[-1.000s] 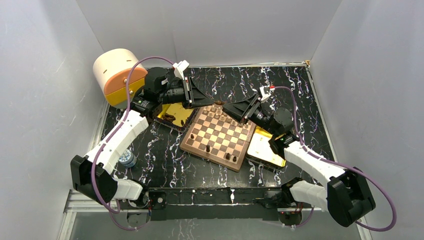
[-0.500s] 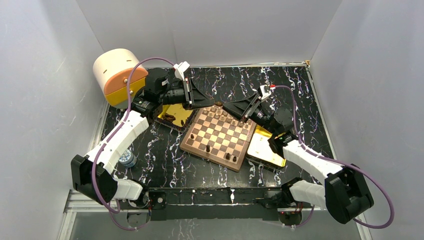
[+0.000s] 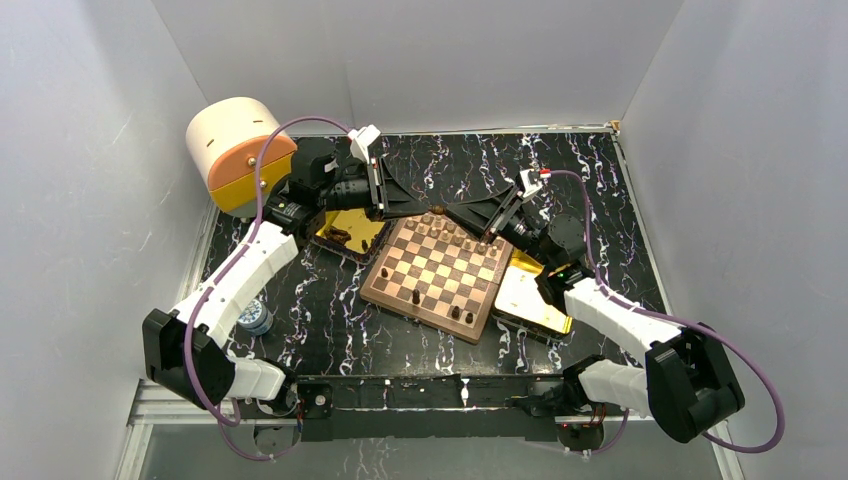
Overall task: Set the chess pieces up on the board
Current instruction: Place the chess piece on the chessboard.
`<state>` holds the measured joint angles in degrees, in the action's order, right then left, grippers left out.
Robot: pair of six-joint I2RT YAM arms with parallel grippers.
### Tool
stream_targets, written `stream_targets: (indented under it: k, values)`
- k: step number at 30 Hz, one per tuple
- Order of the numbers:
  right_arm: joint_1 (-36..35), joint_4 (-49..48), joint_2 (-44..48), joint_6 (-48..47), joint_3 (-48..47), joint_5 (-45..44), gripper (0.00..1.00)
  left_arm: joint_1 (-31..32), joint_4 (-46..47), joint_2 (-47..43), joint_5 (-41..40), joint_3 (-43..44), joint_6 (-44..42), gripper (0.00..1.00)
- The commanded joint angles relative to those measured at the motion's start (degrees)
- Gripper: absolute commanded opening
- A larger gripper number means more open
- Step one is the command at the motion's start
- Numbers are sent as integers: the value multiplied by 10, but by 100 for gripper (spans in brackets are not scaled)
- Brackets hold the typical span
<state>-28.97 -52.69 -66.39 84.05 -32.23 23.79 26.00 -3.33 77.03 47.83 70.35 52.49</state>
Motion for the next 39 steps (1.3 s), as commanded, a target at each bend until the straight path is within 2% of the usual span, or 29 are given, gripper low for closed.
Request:
stream_targets:
  k: [1,7,13,17,22,30,34,39]
  values:
    - [4,-50,0,5,-7,10,38,0,10,-13,18,-4,-8,2]
    - [4,-52,-4,10,-6,16,24,0,4,-12,16,-3,-13,2]
    - [5,-27,11,3,3,6,23,0,-53,-6,-10,15,-64,2]
    - [8,33,31,-27,5,-1,21,0,-106,-1,-38,35,-110,3]
    - [10,146,76,-107,8,-29,20,-1,-156,6,-80,42,-173,2]
    - [10,466,91,-330,-69,-53,20,-1,-270,33,-248,53,-333,2]
    - [1,590,81,-419,-104,-82,19,-1,-274,32,-309,28,-373,3]
    - [-54,705,48,-490,-150,-175,17,-1,-264,30,-354,-6,-404,2]
